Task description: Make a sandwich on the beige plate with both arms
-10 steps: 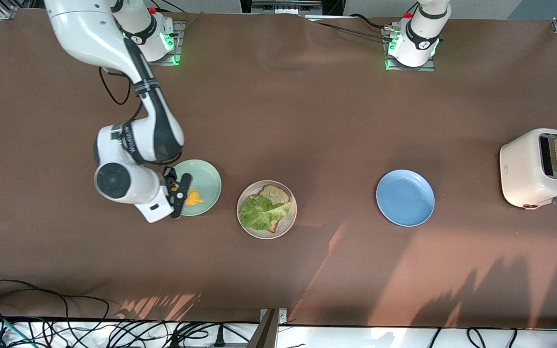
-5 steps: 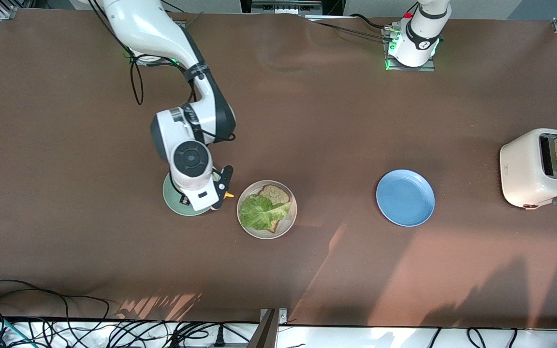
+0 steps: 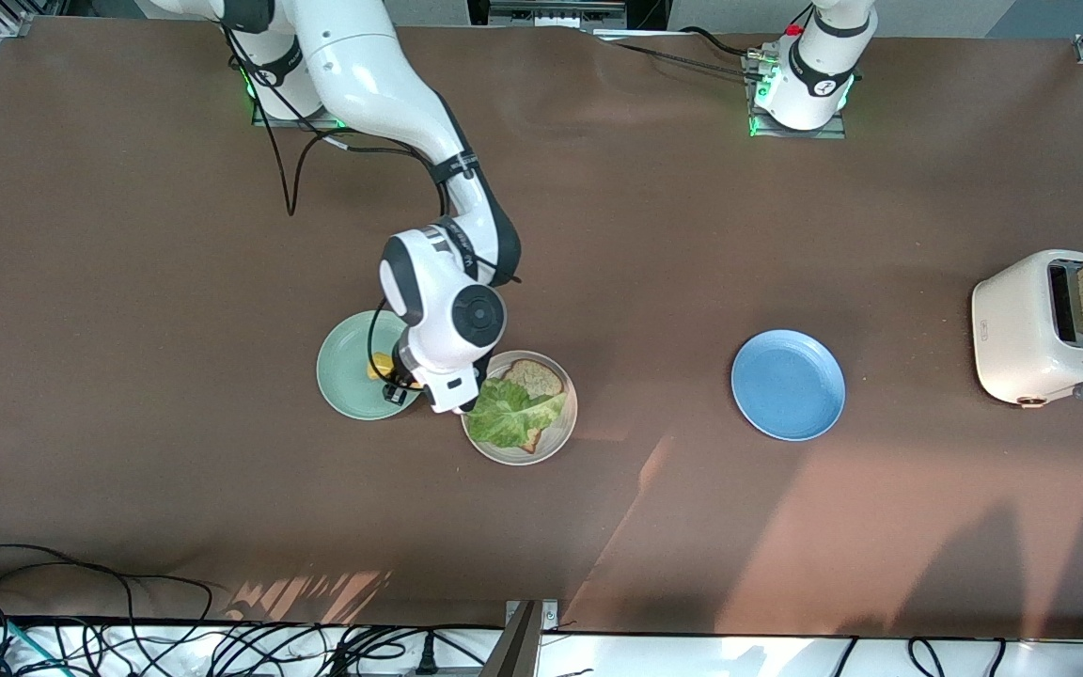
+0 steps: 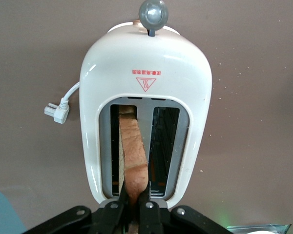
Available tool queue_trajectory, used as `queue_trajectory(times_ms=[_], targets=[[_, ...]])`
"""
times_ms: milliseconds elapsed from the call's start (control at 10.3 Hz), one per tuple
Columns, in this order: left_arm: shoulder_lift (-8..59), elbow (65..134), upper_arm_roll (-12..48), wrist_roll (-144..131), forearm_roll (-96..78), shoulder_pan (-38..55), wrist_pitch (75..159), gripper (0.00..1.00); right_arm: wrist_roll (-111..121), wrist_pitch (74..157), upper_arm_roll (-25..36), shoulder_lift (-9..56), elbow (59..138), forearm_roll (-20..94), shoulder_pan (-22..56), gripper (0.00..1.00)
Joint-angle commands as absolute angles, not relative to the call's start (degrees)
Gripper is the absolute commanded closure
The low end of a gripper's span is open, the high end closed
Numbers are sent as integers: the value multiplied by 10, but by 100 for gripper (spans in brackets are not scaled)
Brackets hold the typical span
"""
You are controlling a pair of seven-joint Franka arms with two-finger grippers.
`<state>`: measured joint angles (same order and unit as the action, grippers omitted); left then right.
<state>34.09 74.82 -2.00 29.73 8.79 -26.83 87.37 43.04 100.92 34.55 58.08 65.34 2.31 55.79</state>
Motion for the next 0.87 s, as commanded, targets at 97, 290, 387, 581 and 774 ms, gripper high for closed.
queue_trajectory(times_ms=[97, 290, 387, 581, 774], targets=[[330, 750, -18, 302, 99, -265, 866, 100, 413, 986, 388, 628, 616, 21, 583, 100], [330, 750, -18, 301, 98, -265, 866, 100, 413, 987, 389, 628, 616, 20, 585, 100], [330, 750, -18, 301, 98, -261, 866, 100, 412, 988, 392, 628, 617, 20, 589, 100], [330, 750, -18, 301, 99, -258, 866, 100, 412, 989, 393, 628, 616, 20, 590, 100], [330, 750, -18, 301, 99, -258, 866, 100, 412, 996, 384, 621, 619, 21, 585, 100]])
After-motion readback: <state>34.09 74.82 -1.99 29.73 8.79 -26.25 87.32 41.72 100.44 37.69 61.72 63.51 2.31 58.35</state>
